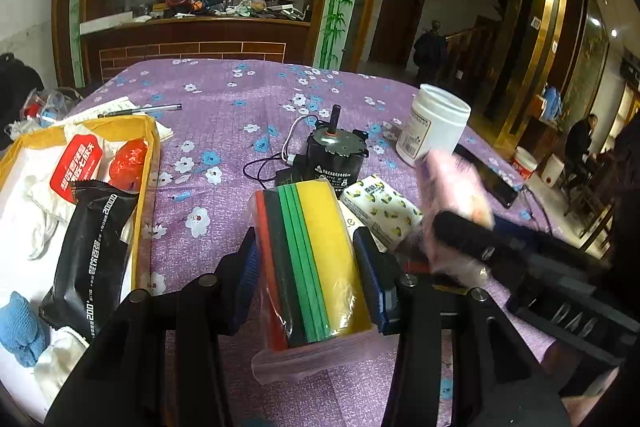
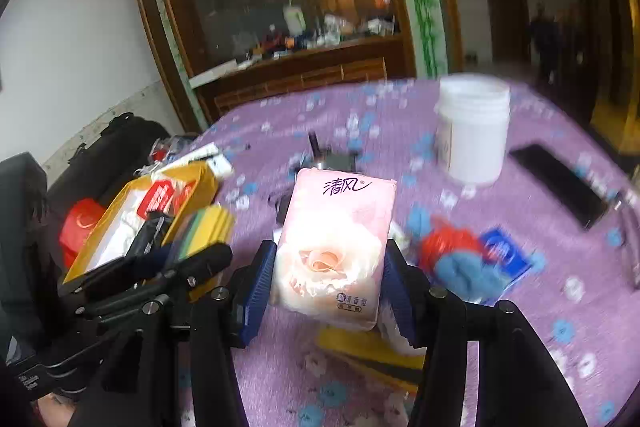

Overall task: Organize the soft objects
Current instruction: 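Lift the sponge pack and pink tissue pack with both tools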

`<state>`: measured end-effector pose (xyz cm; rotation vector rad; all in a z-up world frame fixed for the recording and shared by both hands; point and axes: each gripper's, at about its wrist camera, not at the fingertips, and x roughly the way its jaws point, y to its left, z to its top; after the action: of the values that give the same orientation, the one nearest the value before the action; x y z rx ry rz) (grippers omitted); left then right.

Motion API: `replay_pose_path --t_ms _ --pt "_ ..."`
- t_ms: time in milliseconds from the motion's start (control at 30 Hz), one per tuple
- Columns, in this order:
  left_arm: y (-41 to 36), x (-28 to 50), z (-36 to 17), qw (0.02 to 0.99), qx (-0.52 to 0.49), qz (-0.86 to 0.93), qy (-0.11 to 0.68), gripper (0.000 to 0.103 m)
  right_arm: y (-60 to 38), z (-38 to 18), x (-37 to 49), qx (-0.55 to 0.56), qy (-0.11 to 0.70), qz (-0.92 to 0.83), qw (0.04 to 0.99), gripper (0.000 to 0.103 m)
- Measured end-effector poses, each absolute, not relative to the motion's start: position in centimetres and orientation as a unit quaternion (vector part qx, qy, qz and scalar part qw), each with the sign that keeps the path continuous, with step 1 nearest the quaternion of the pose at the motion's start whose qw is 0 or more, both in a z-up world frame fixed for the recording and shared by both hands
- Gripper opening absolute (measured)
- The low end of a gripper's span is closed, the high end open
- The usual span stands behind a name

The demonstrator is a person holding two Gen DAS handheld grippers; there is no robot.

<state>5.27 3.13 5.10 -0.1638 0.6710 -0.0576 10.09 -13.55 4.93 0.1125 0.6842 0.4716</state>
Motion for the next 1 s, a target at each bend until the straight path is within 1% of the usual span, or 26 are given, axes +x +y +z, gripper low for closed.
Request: replay_pose_path --t_ms 100,333,633,767,900,1000 --pt "2.8 5.2 5.1 0.942 -0.072 -0.029 0.326 0.044 -14.3 5.3 9.9 0.053 0.319 0.223 0.92 0.054" --pt "2.6 5.1 4.9 0.942 -0.065 -0.025 0.327 0.044 -13.9 4.8 10.0 0.052 0.327 0.231 0.915 0.054" --pt "1.5 5.1 5.3 0.943 -0.057 -0.024 0.326 0.044 -14.3 5.0 10.0 0.054 0.312 0.22 0.923 0.055" --pt "0.0 5.8 7.5 0.948 -0.023 -0.015 0.316 0.044 -16.2 5.9 9.9 0.076 0.291 0.198 0.933 0.055" --pt "-2.4 7.2 12.1 0.956 0.002 -0.022 0.291 0.044 -19.2 6.6 10.2 0.118 0.276 0.167 0.939 0.055" --pt "-3.8 7.5 14.2 0.962 0.009 -0.027 0.272 0.044 -20.9 6.8 10.4 0.139 0.27 0.147 0.941 0.055"
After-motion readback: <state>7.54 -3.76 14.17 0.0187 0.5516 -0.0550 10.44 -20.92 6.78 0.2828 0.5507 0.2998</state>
